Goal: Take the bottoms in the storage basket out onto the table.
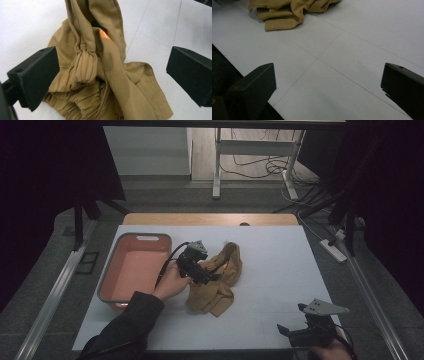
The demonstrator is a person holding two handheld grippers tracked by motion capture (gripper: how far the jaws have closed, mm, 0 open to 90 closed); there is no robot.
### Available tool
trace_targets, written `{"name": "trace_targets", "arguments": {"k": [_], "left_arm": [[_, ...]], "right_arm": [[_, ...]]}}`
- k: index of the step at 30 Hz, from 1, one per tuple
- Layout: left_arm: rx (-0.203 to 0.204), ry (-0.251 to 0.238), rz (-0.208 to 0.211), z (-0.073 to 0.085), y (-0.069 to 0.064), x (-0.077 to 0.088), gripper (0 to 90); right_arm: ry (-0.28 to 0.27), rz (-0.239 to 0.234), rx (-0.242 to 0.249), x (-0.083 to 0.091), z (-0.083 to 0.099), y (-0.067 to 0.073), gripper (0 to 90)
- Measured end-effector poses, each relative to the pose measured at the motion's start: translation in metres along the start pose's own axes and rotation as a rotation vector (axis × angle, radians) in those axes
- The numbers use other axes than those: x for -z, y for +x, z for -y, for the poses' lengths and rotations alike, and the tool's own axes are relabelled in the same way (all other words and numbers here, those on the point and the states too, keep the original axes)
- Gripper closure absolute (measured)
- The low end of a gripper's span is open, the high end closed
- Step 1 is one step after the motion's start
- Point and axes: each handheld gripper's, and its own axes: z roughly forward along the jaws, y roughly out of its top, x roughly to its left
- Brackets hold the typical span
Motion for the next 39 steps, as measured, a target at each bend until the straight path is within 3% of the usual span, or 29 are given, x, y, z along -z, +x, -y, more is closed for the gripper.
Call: {"name": "trace_targets", "arguments": {"k": [14,39], "left_arm": [[0.019,-0.019,0.004,0.001,-0.001,0.012,0.0],[-0.004,-0.038,-0.024,0.007,-0.005,0.032,0.0]], "right_arm": [[0.0,0.002,0.001,0.0,0.0,0.0,0.1],[0.0,0.006,0.001,0.0,0.0,0.0,0.1]]}}
